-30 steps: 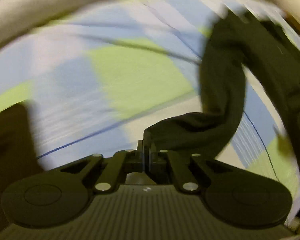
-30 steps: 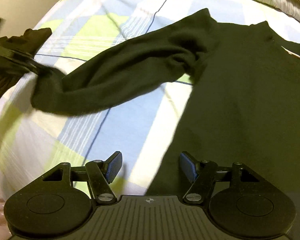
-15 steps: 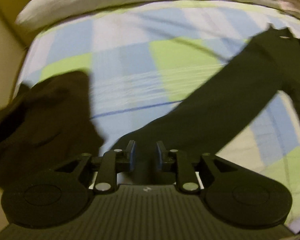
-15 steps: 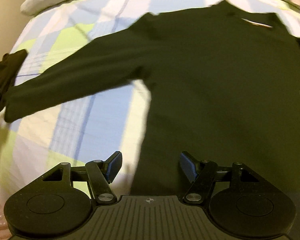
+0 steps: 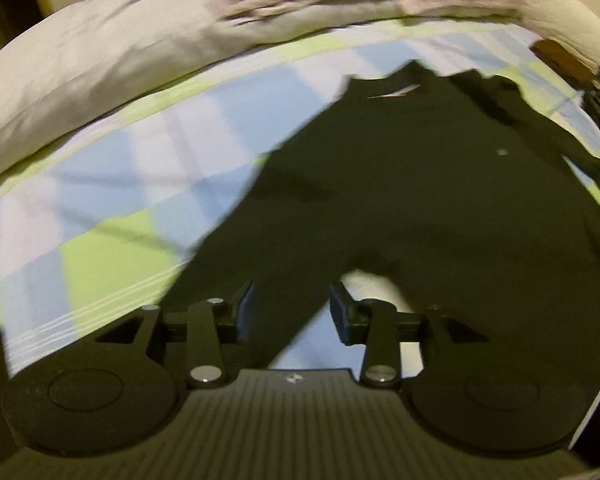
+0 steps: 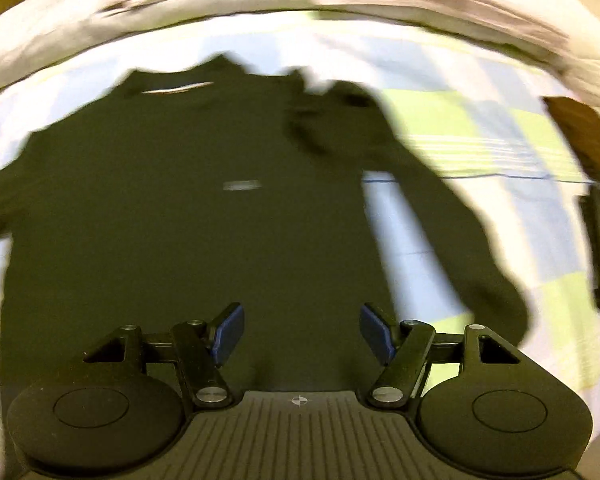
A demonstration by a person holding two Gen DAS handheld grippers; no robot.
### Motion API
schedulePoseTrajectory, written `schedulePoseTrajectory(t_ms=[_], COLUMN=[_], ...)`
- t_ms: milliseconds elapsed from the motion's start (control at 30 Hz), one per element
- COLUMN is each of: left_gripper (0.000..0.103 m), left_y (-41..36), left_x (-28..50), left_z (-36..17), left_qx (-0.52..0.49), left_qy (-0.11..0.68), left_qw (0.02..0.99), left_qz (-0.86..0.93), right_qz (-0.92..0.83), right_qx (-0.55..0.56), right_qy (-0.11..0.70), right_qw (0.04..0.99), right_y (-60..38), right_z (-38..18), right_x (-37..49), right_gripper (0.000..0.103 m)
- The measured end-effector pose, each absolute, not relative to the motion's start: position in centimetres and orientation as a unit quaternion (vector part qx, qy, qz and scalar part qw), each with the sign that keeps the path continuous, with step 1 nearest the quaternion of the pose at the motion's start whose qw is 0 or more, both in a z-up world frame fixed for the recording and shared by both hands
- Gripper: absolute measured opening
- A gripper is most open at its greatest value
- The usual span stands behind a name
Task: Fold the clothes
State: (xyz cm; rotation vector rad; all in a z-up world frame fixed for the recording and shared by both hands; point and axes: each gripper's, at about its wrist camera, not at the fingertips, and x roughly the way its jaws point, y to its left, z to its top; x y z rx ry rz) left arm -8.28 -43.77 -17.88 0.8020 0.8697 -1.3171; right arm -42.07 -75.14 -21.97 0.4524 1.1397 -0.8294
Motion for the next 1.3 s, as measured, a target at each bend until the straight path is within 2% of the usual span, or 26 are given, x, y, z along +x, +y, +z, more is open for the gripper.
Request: schedulePoseTrajectory(t_ms=[100, 200, 367, 400, 433, 467, 567, 700, 733, 767, 800, 833, 867, 1067, 1300], left_gripper=[0.038, 0.038, 0.038, 0.038, 0.038, 0.038, 0.038, 0.038, 0.038, 0.038, 0.038, 0.038, 0.038, 0.039, 0.040], left_y=[-47.0, -50.8, -56.8, -57.9, -59.0, -59.8, -61.9, -63.8, -64.0, -63.9, -63.9, -63.7, -63.5, -62.3, -64.6], left_x=[-14.3, -21.2, -32.2, -33.8, -35.2, -36.2, -37.8, -38.6, -38.7, -38.9, -39.1, -39.2, -39.5, -40.7, -43.3], left_z=[-19.0, -20.8, -22.0, -22.0, -21.9, -21.8, -21.2, -20.3, -20.4, -20.4, -20.5, -20.6, -20.8, -21.9, -22.6], left_qx=[0.361, 0.377, 0.409, 0.414, 0.421, 0.426, 0.433, 0.427, 0.425, 0.426, 0.427, 0.430, 0.433, 0.443, 0.458], left_qy=[0.394, 0.426, 0.429, 0.426, 0.423, 0.419, 0.405, 0.397, 0.399, 0.401, 0.403, 0.404, 0.407, 0.425, 0.391], left_qw=[0.628, 0.601, 0.540, 0.530, 0.522, 0.517, 0.507, 0.513, 0.513, 0.512, 0.510, 0.508, 0.505, 0.490, 0.468], left_qz=[-0.565, -0.561, -0.598, -0.605, -0.609, -0.613, -0.626, -0.631, -0.630, -0.629, -0.628, -0.627, -0.626, -0.619, -0.647], right_qz=[-0.389, -0.400, -0.386, -0.371, -0.351, -0.336, -0.357, -0.478, -0.490, -0.492, -0.492, -0.491, -0.487, -0.428, -0.356], right_qx=[0.182, 0.228, 0.308, 0.319, 0.319, 0.306, 0.223, 0.131, 0.117, 0.110, 0.102, 0.091, 0.086, 0.133, 0.055], right_qy=[0.528, 0.515, 0.513, 0.516, 0.517, 0.521, 0.531, 0.519, 0.519, 0.519, 0.520, 0.522, 0.520, 0.486, 0.549], right_qw=[0.732, 0.723, 0.702, 0.703, 0.712, 0.722, 0.736, 0.696, 0.690, 0.690, 0.690, 0.691, 0.696, 0.751, 0.754], right_y=[-81.0, -87.6, -93.9, -94.3, -94.4, -94.5, -95.2, -97.7, -98.1, -98.3, -98.2, -97.9, -97.5, -94.4, -93.1], right_z=[-23.9, -26.6, -30.7, -31.3, -31.4, -30.9, -27.9, -24.0, -23.8, -23.7, -23.8, -23.9, -24.0, -24.3, -28.4], right_x=[-47.0, -52.0, -58.3, -58.9, -59.2, -59.2, -59.9, -63.9, -64.6, -65.0, -65.1, -64.8, -64.5, -62.1, -58.8], right_gripper=[0.067, 0.067, 0.064, 0.054, 0.037, 0.002, 0.002, 0.002, 0.003, 0.014, 0.031, 0.066, 0.076, 0.076, 0.075])
